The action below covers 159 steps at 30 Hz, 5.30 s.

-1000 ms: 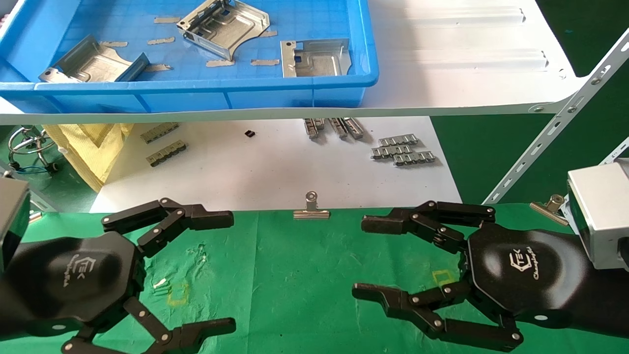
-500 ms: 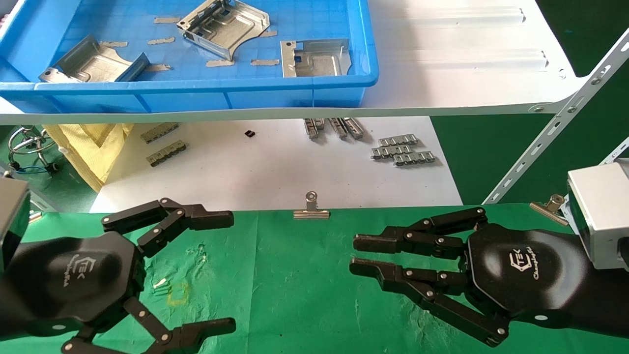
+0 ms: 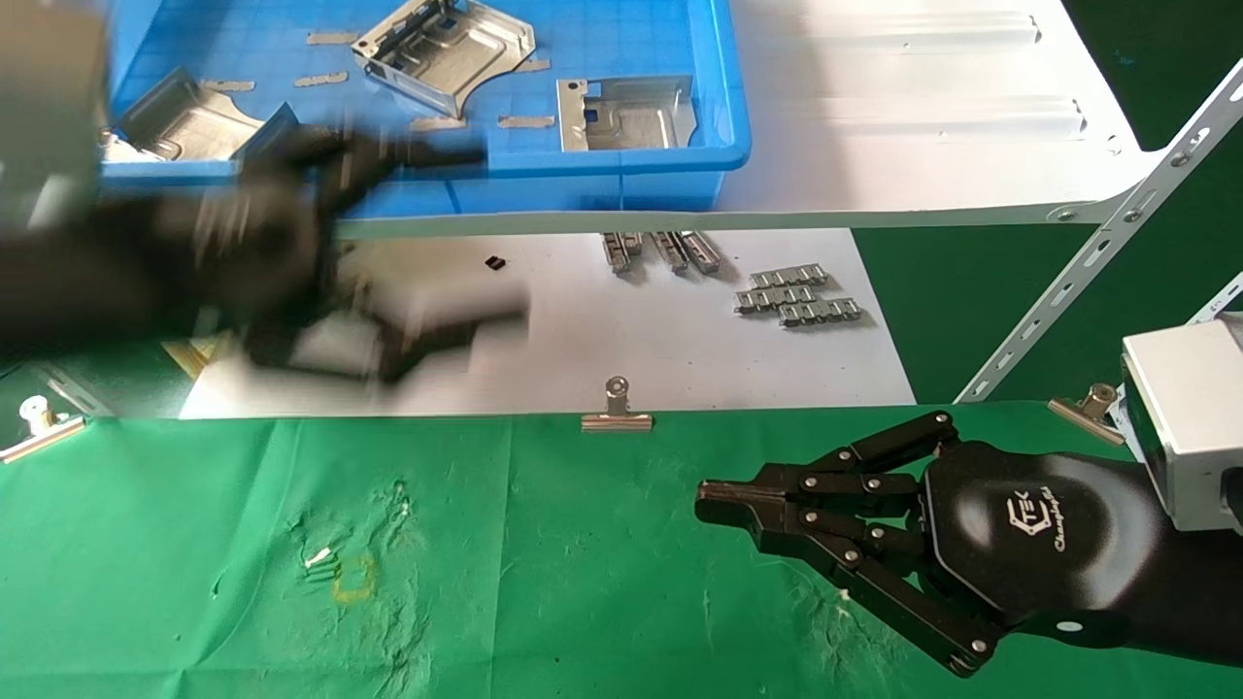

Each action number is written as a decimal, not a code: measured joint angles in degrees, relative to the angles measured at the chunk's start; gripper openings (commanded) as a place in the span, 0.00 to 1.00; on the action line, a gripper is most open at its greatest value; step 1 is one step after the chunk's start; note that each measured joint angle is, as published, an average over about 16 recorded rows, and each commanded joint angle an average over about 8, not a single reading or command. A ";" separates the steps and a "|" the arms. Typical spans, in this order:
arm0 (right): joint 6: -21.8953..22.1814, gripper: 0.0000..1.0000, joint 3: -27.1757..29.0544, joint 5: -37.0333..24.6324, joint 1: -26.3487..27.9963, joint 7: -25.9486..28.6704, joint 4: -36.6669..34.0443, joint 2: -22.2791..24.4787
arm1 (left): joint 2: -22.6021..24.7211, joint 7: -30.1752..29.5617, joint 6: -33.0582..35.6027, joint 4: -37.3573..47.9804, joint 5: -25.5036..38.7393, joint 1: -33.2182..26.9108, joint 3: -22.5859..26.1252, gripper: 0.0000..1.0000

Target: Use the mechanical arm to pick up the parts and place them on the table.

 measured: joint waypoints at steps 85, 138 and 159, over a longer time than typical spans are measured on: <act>0.01 1.00 -0.02 0.02 0.01 -0.01 0.00 0.01 | 13.17 22.59 8.37 47.24 17.90 -31.40 8.49 0.00; 0.01 1.00 -0.04 0.02 0.01 -0.02 0.00 0.01 | 2.82 58.05 10.78 48.66 6.43 -10.84 35.08 1.00; 0.03 1.00 -0.04 0.04 0.00 -0.02 -0.01 0.02 | -1.31 41.27 12.80 39.09 -10.35 -2.77 31.03 1.00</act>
